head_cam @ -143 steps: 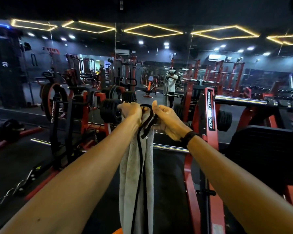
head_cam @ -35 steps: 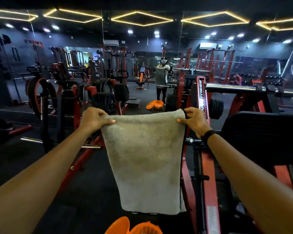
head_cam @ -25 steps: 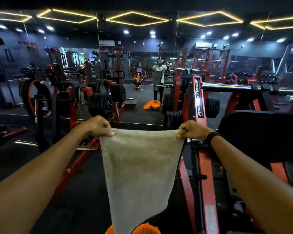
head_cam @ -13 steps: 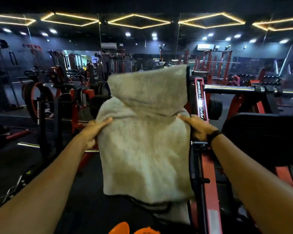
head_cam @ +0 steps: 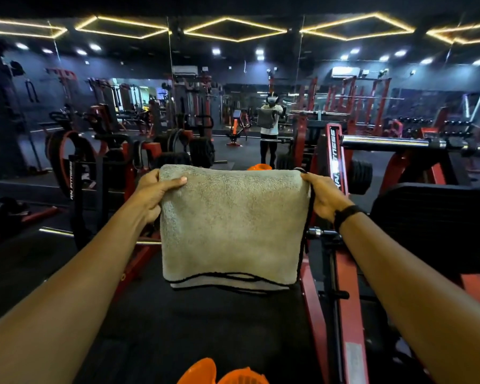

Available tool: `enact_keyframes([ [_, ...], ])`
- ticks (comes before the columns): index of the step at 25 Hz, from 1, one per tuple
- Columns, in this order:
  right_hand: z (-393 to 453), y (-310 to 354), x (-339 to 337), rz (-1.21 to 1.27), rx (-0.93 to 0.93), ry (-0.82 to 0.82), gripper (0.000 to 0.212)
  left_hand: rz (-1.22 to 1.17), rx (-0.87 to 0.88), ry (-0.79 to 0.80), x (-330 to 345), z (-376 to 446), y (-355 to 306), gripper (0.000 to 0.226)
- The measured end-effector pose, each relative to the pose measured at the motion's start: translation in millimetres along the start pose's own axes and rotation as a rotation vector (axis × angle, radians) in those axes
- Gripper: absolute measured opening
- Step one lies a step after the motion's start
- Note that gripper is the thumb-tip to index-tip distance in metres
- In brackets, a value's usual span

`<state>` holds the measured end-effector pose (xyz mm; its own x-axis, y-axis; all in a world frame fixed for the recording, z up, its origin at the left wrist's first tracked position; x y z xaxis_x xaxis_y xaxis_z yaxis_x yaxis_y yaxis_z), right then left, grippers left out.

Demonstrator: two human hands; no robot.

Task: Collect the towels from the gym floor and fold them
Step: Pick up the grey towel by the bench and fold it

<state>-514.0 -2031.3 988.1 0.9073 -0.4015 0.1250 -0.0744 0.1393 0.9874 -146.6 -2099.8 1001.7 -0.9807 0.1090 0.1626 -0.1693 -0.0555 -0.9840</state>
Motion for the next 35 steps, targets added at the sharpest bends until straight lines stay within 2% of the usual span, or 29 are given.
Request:
enact_keyframes([
  [3,4.2,-13.8,-5.8,0.117,0.079,-0.042,0.027,0.006,0.029,0.013,2.4,-1.6,-3.1,0.062],
  [5,1.3,-17.6,-4.4,0.226,0.104,-0.003,0.037,-0.022,0.043,0.053,4.7,-2.6,-4.6,0.073],
  [8,-15.8,3.1,12.5,0.108,-0.023,0.237,0.031,0.034,0.046,0.120,8.9,-4.3,-7.5,0.071],
  [9,-23.6,11.6,18.7,0.022,-0.080,0.317,0.028,0.128,0.071,0.122,7.8,-4.3,-10.2,0.067],
  [11,-33.1,21.6,22.3,-0.342,-0.238,0.366,0.036,0.499,0.193,0.074,1.0,1.0,-18.8,0.050],
  [13,-33.2,22.4,23.2,-0.758,-0.381,0.329,0.028,0.941,0.347,0.025,1.9,1.5,-26.1,0.032],
  [15,-28.8,19.5,17.5,-0.909,-0.402,0.252,0.020,1.164,0.418,0.024,4.9,4.8,-25.6,0.026],
  [17,-31.5,14.3,14.4,-0.804,-0.322,0.331,0.018,0.996,0.290,0.220,10.5,-4.7,-11.9,0.022],
  [19,-46.1,0.2,14.5,-0.551,-0.117,0.543,0.018,0.724,0.043,0.458,11.9,-19.5,10.0,0.024],
  [21,-54.8,-19.9,10.0,-0.475,0.084,0.640,0.028,0.675,-0.116,0.552,6.5,-30.2,27.7,0.023],
  [22,-50.6,-25.6,7.6,-0.507,0.083,0.598,0.030,0.716,-0.137,0.528,4.6,-31.7,33.8,0.022],
  [23,-43.1,-24.1,5.9,-0.567,0.011,0.489,0.028,0.761,-0.130,0.445,2.1,-28.0,35.8,0.022],
  [25,-27.4,-9.2,4.4,-0.655,-0.162,0.120,0.030,0.795,-0.059,0.222,9.6,-22.7,26.7,0.020],
  [26,-26.9,-2.6,10.4,-0.659,-0.218,-0.013,0.030,0.739,-0.033,0.160,22.2,-24.6,20.0,0.018],
  [27,-28.4,2.1,24.2,-0.646,-0.252,-0.081,0.030,0.652,-0.037,0.157,39.0,-27.1,15.1,0.015],
  [28,-34.1,6.9,42.0,-0.606,-0.263,-0.079,0.031,0.554,-0.070,0.203,59.3,-31.6,10.8,0.012],
  [30,-43.8,15.9,82.6,-0.460,-0.264,0.096,0.037,0.405,-0.137,0.321,95.7,-44.5,-0.1,0.010],
  [33,-68.0,22.4,129.5,-0.193,-0.200,0.515,0.022,0.333,-0.118,0.345,117.1,-49.5,-14.6,0.018],
  [34,-68.4,23.7,133.2,-0.239,-0.230,0.559,0.031,0.304,-0.123,0.352,118.1,-50.1,-16.6,0.015],
  [35,-64.7,23.5,130.5,-0.361,-0.275,0.517,0.051,0.268,-0.141,0.389,119.1,-50.3,-15.4,0.011],
])
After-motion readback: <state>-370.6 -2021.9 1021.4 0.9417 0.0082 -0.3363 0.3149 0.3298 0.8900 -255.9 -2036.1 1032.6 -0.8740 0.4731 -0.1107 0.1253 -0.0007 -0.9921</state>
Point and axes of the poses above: each hand's wrist, its own z-axis towards the middle knuckle, its own x-axis out of the palm, y = z × x, the point moved 9 cm from there along z, towards the middle knuckle, and after that the axes turned 3 degrees about -x, right-handed, at the moved point
